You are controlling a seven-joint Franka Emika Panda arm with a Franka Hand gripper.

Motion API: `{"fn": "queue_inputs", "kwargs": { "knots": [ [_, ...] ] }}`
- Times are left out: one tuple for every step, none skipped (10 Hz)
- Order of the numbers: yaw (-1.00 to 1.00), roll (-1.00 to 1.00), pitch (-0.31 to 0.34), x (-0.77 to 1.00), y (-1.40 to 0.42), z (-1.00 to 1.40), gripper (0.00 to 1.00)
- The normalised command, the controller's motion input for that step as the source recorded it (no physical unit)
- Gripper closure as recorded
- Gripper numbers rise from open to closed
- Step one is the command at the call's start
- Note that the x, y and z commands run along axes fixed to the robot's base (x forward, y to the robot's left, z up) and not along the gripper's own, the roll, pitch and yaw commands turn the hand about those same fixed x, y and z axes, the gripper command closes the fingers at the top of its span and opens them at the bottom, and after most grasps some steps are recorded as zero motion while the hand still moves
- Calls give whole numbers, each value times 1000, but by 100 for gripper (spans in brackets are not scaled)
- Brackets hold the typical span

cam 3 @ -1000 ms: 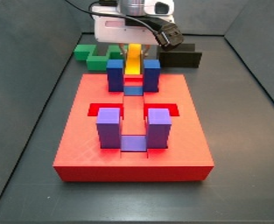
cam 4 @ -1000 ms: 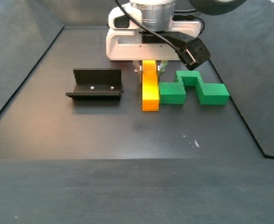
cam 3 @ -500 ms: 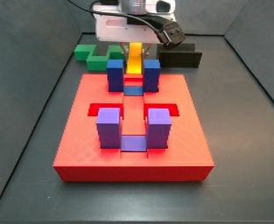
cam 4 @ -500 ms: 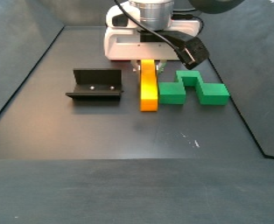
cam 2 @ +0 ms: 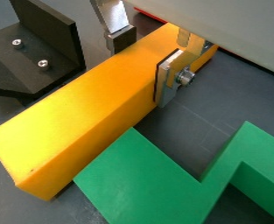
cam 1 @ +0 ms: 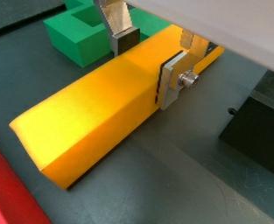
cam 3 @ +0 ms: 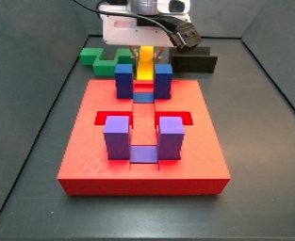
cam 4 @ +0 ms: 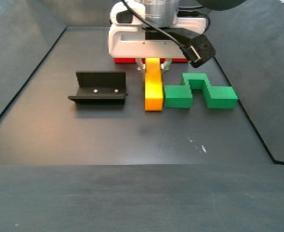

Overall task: Pick up the yellow object. Move up. Move to above the board. Insert the yellow object.
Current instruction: Pick up the yellow object, then move up, then move to above the board.

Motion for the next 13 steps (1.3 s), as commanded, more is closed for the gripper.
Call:
{"fn": "queue_inputs", "kwargs": {
  "knots": [
    [0,0,0,0,0,0,100],
    [0,0,0,0,0,0,100],
    [0,0,0,0,0,0,100],
    [0,0,0,0,0,0,100],
    [0,0,0,0,0,833,100],
    [-48,-9,-9,15,-35,794,100],
    [-48,-28,-11,-23,-27,528,100],
    [-25,-54,-27,-5,-6,169,100],
    [0,0,0,0,0,1400,100],
    [7,0,16,-6,-1,1400,100],
    [5,-19,44,-34,-3,1400,100],
    [-4,-62,17,-15,2,1400,100],
    [-7,-74,37,3,3,1400,100]
  ]
}}
